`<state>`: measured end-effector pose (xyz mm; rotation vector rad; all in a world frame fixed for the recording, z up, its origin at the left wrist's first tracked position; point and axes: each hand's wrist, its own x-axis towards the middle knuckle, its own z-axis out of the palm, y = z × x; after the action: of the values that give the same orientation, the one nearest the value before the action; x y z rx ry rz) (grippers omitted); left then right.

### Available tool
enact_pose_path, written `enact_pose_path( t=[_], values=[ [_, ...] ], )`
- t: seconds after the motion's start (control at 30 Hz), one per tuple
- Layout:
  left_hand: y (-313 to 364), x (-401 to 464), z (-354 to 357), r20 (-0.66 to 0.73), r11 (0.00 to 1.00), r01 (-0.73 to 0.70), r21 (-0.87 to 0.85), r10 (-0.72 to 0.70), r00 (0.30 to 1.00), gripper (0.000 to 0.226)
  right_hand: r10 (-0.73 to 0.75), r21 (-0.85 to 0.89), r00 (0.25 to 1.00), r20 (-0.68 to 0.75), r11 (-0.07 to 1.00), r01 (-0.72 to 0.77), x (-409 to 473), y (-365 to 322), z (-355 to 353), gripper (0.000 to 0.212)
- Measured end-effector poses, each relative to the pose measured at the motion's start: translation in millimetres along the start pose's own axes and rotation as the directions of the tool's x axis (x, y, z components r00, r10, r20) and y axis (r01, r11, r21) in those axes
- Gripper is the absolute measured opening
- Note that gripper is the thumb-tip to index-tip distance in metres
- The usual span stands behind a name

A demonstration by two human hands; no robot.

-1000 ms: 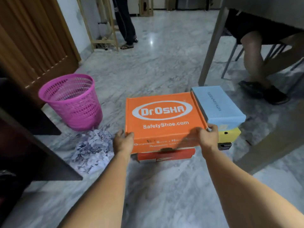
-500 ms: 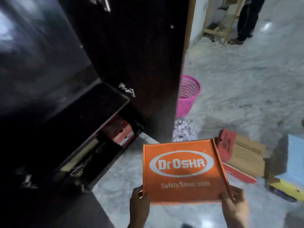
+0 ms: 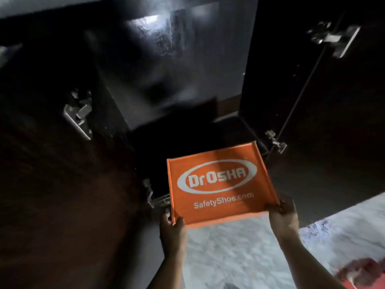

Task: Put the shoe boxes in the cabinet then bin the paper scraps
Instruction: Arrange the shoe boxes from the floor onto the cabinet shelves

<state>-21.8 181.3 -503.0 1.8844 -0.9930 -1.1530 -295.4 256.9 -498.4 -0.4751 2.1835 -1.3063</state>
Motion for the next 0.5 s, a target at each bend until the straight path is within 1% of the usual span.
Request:
enact_pose_path(
  t=[0.07,0.1,0.17,0.2,0.27,0.3,0.37,0.4,0.43,0.5],
  values=[
    [3.3,29.2,9.8,-0.054,0.999,0.014,-0.037,-0.016,0.998,0.040,-0.044,0.001,0.996,0.082,0.999,0.044,40.7,-10.4,30.9,0.035],
    [4.3,42.9,15.7,-0.081,0.999,0.009,-0.050,-0.013,0.997,0.040,-0.067,0.021,0.989,0.134,0.998,0.065,59.9,-14.1,47.5,0.040],
    [3.2,67.5,26.1,-0.146,0.998,0.013,-0.056,-0.021,0.989,0.043,-0.102,0.015,0.964,0.244,0.995,0.102,94.6,-23.0,80.1,0.058],
    [1.0,79.5,30.5,-0.170,0.999,0.018,-0.049,-0.026,0.985,0.046,-0.076,-0.020,0.954,0.289,0.996,0.086,107.6,-25.9,95.3,0.061],
    [0.9,95.9,37.2,-0.196,1.000,0.004,-0.024,-0.008,0.981,0.051,-0.022,-0.060,0.938,0.345,0.997,0.046,130.6,-25.4,124.1,0.061],
    [0.3,103.0,41.2,-0.203,1.000,-0.028,-0.003,0.027,0.979,0.051,-0.021,-0.075,0.926,0.376,0.996,0.053,148.1,-16.4,136.3,0.061],
    [4.1,114.9,51.0,-0.246,0.997,-0.073,0.040,0.081,0.966,0.047,-0.047,-0.054,0.922,0.383,0.996,0.073,155.3,-30.8,155.4,0.056],
    [6.5,120.9,56.3,-0.286,0.998,-0.049,0.043,0.059,0.956,0.047,-0.062,-0.040,0.926,0.373,0.996,0.083,151.7,-43.7,163.3,0.054],
    [4.5,130.9,62.9,-0.328,1.000,0.001,0.020,0.005,0.945,0.048,-0.074,-0.011,0.919,0.388,0.996,0.085,150.5,-54.1,172.7,0.052],
    [5.6,147.7,74.1,-0.340,0.974,0.156,-0.167,-0.205,0.918,0.063,-0.088,0.023,0.906,0.414,0.996,0.086,154.0,-64.6,191.1,0.054]
  ],
)
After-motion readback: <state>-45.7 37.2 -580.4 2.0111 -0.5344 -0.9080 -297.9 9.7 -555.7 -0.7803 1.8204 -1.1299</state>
